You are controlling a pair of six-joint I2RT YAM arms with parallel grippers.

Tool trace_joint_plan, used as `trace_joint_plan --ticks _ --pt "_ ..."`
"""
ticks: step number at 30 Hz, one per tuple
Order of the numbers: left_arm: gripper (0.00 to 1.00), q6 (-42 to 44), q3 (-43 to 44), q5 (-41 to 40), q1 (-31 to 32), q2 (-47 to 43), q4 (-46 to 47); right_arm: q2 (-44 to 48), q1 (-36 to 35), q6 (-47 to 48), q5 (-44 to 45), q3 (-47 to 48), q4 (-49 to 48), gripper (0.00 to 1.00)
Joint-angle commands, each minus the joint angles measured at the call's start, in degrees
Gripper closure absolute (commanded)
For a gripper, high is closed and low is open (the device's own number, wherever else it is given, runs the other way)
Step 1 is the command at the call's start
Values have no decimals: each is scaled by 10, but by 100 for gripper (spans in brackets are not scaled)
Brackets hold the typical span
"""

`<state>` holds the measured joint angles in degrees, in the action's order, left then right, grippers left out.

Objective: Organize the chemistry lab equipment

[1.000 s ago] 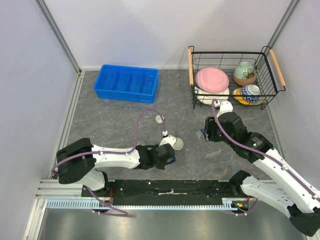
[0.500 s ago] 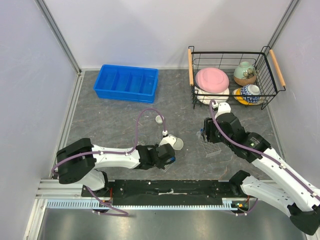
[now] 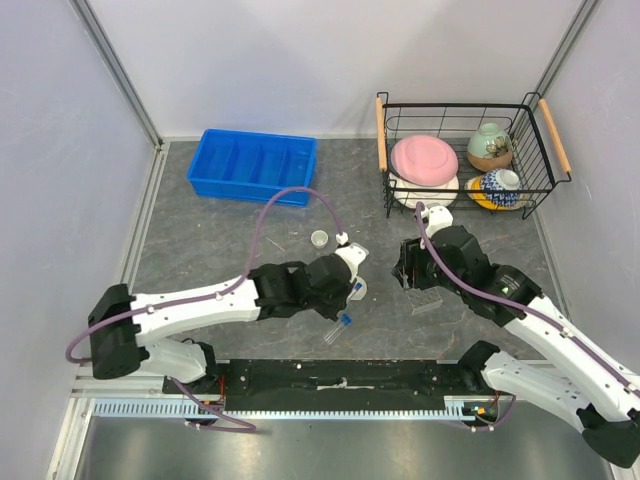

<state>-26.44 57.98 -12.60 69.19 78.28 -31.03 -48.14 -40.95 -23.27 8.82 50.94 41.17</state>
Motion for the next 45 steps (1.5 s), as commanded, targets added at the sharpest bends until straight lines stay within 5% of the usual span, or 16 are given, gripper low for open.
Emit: trace_joint_plan --ticks 1,9,18,23,34,45 --pt "98 78 7 154 -50 -57 33 45 -3 25 -87 12 -39 40" --pt "98 88 -51 455 -209 -123 156 44 -2 26 -234 19 -115 42" --pt "98 47 -37 631 -310 -109 246 -78 65 26 -347 92 -203 43" --pt "98 7 -51 688 -366 -82 296 -119 147 15 -440 121 -250 43" --pt "98 -148 -116 794 -405 -36 562 -126 168 -104 -604 73 -402 42" --pt "98 -252 -170 819 -405 -26 731 -113 168 -68 -592 56 -356 41"
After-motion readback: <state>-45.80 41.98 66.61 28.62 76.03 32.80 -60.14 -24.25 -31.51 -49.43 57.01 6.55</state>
